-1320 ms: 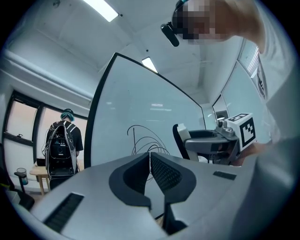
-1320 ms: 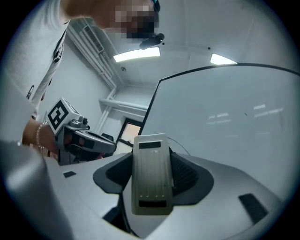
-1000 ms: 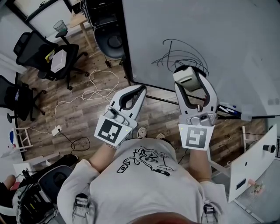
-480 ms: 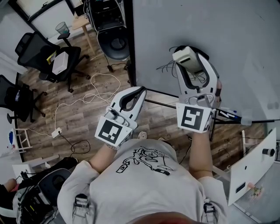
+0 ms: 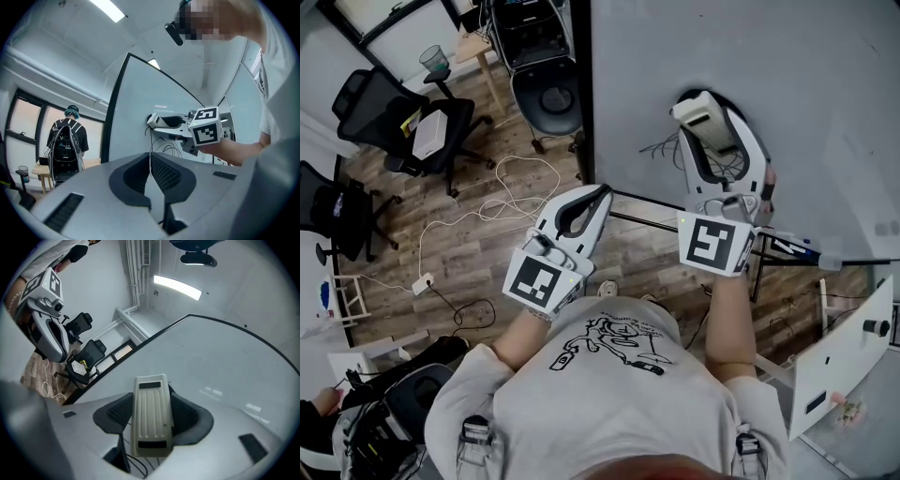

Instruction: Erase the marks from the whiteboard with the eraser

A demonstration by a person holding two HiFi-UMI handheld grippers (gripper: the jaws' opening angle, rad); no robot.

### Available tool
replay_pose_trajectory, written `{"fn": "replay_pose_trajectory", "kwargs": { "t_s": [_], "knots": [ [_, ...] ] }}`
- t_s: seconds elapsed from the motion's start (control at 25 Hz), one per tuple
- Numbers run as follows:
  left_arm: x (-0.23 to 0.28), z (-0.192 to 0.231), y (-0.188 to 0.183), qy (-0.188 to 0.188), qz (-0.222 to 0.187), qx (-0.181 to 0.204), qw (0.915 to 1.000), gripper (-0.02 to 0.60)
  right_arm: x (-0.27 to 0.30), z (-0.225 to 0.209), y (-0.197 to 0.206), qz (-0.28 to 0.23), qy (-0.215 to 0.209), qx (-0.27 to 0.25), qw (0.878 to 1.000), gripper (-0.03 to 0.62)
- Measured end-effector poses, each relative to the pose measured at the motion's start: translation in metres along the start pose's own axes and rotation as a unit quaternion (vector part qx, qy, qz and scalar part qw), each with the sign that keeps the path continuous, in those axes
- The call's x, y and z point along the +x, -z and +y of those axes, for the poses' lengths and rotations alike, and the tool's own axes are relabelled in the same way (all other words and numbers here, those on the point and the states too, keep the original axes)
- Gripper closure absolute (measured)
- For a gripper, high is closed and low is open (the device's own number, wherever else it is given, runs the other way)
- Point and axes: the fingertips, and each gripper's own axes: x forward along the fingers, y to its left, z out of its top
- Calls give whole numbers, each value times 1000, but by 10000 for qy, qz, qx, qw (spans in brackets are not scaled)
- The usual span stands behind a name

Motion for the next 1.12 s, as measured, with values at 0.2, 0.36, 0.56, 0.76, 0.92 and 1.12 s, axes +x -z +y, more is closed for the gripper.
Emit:
{"fn": "replay_pose_trajectory", "kwargs": {
  "t_s": [0.2,0.36,0.56,0.76,0.92,1.12],
  "knots": [
    [3,3,4,-29,28,-2,10000,558,3,11,5,0,-61,-33,10000,335],
    [4,3,4,-31,42,2,10000,558,6,23,7,10,-142,-123,9998,335],
    [4,1,6,-44,75,-8,10000,558,9,32,9,12,-131,-268,9996,335],
    [6,0,8,-59,103,-1,9999,558,12,48,13,30,-269,-341,9991,335],
    [7,-2,8,-81,119,6,9999,558,15,67,19,78,-401,-447,9982,335],
    [6,-4,9,-118,126,9,9999,558,17,83,23,119,-502,-607,9968,335]
  ]
}}
